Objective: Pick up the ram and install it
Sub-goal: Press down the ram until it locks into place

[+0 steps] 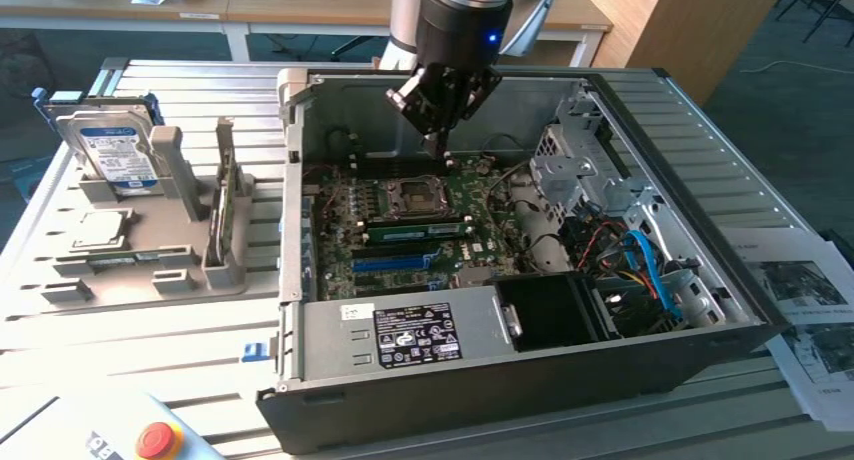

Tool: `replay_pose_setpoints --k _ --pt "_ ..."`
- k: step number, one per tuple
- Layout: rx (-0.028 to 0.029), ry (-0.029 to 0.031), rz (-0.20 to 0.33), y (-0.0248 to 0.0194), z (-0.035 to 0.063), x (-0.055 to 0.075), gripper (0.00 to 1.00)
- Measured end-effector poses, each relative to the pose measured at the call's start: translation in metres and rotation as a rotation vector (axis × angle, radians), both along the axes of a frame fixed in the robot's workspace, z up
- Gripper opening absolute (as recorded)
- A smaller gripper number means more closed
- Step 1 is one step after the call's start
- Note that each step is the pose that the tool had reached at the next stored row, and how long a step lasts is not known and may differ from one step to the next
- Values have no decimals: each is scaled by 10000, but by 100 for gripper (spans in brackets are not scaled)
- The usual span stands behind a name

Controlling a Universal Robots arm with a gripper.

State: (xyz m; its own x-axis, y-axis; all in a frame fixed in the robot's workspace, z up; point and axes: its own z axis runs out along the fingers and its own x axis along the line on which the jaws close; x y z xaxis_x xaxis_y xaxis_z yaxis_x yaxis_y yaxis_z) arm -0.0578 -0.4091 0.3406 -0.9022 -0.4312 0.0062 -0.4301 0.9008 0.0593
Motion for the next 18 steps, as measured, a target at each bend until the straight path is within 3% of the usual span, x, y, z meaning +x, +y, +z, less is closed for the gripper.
replay_pose_setpoints --k 18 --pt "0 0 -3276 0 -3 0 10"
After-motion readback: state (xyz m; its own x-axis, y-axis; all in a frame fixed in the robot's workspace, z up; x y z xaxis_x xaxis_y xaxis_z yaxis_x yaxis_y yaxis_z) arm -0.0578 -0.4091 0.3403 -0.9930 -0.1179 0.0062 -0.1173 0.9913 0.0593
